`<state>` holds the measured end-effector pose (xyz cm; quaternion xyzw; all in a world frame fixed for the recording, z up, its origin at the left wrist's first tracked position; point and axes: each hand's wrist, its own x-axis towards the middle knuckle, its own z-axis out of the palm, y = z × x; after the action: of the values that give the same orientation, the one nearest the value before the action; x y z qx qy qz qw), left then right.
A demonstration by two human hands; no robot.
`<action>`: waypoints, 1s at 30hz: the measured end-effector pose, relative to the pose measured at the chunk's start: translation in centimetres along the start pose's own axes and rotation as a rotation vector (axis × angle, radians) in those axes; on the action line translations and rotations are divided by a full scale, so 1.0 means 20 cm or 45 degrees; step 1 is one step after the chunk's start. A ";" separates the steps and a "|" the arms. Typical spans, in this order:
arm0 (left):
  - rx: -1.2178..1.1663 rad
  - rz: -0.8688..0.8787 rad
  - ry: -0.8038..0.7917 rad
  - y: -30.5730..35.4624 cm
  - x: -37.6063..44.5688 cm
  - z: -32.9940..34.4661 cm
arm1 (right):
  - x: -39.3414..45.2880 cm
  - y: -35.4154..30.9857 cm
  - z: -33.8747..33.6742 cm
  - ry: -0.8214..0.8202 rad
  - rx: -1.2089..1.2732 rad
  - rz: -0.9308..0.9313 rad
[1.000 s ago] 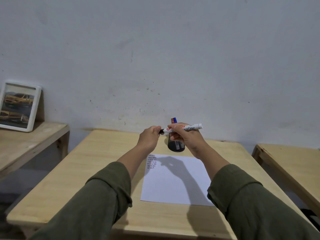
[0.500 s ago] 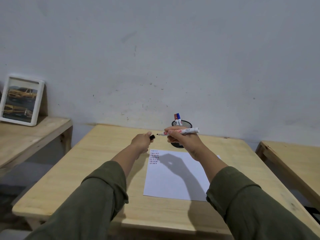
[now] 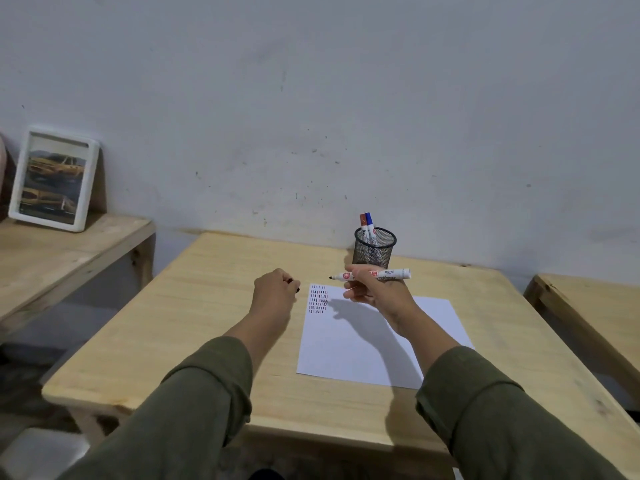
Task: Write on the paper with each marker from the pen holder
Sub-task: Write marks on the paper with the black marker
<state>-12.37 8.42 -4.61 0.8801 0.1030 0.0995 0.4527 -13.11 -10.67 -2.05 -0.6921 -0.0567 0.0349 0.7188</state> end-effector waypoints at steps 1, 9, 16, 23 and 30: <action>0.028 0.003 -0.012 -0.02 0.00 0.01 | 0.00 0.01 0.00 0.009 0.012 0.012; 0.202 0.091 -0.074 -0.15 -0.01 0.12 | 0.01 0.13 0.02 0.050 -0.069 0.043; 0.490 0.153 -0.037 -0.21 -0.04 0.16 | 0.01 0.20 0.06 0.110 -0.111 0.095; 0.460 0.165 -0.007 -0.25 -0.01 0.17 | 0.01 0.24 0.07 0.176 -0.215 0.137; 0.440 0.163 -0.007 -0.25 -0.01 0.18 | 0.00 0.25 0.07 0.159 -0.290 0.116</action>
<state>-12.02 8.49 -10.81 0.9498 0.0612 0.1066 0.2877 -13.07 -9.10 -7.03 -0.7719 0.0160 0.0178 0.6353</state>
